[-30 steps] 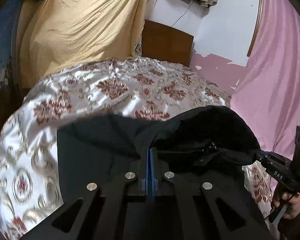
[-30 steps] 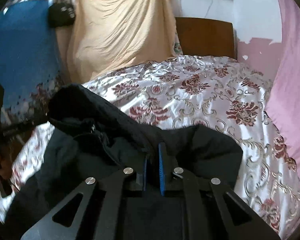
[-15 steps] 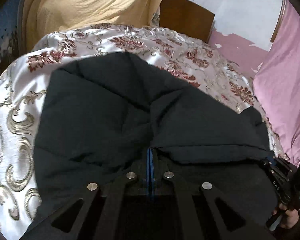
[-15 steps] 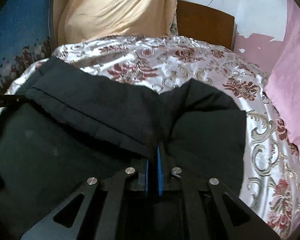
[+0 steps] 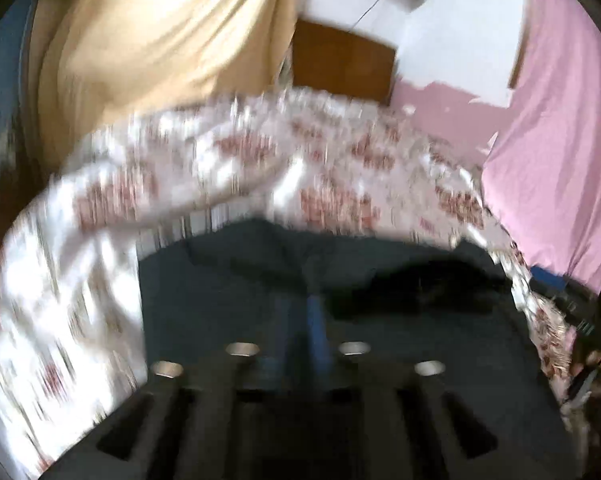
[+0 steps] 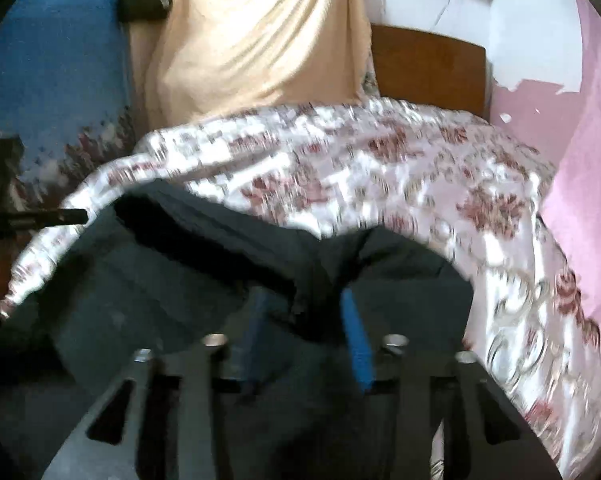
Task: Fold large clothes
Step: 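Lift the hem with both grippers and fold it over toward the collar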
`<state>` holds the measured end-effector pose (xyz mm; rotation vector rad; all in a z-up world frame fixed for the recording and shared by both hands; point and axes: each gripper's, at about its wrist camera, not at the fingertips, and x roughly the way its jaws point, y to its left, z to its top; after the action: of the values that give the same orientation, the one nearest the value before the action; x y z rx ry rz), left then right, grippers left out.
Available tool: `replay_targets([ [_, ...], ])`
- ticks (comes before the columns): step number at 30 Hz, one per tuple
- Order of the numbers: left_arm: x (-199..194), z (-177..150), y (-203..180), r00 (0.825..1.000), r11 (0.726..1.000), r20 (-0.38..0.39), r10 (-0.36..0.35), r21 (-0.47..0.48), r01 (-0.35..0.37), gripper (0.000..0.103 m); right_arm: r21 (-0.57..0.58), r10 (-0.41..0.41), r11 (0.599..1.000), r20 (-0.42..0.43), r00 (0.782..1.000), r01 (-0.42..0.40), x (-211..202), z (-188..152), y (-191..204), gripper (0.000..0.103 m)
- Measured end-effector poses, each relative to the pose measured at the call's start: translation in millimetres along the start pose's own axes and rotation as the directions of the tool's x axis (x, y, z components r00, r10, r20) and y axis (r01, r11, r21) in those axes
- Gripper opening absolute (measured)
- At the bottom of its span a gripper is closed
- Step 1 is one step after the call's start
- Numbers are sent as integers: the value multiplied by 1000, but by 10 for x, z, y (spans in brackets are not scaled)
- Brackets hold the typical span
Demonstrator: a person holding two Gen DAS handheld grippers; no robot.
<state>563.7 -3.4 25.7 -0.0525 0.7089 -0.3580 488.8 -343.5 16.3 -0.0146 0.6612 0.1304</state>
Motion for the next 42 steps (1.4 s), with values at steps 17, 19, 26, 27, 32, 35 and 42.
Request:
replay_targets([
  [17, 1056, -98, -678, 970, 963, -232, -71, 238, 128, 60, -148, -47, 989, -172, 984, 21, 981, 30, 392, 36],
  [19, 1091, -120, -711, 971, 959, -232, -52, 259, 113, 56, -201, -68, 979, -186, 980, 30, 1029, -26, 419, 34],
  [26, 1463, -133, -696, 956, 968, -294, -19, 235, 92, 56, -174, -50, 985, -267, 962, 3, 1453, 32, 246, 34],
  [27, 1501, -143, -668, 955, 971, -294, -28, 218, 96, 56, -164, -41, 987, -265, 963, -3, 1480, 15, 230, 34],
  [32, 1539, -314, -664, 977, 977, -213, -19, 201, 63, 56, -100, -20, 995, -190, 982, 1, 1545, -131, 171, 34],
  [35, 1507, -336, -679, 983, 976, -184, -11, 211, 50, 57, -130, -69, 990, -148, 987, 50, 1523, -183, 254, 33],
  [42, 1477, -355, -662, 988, 977, -151, -16, 209, 48, 57, -147, -99, 986, -108, 989, 83, 1443, -192, 294, 34],
])
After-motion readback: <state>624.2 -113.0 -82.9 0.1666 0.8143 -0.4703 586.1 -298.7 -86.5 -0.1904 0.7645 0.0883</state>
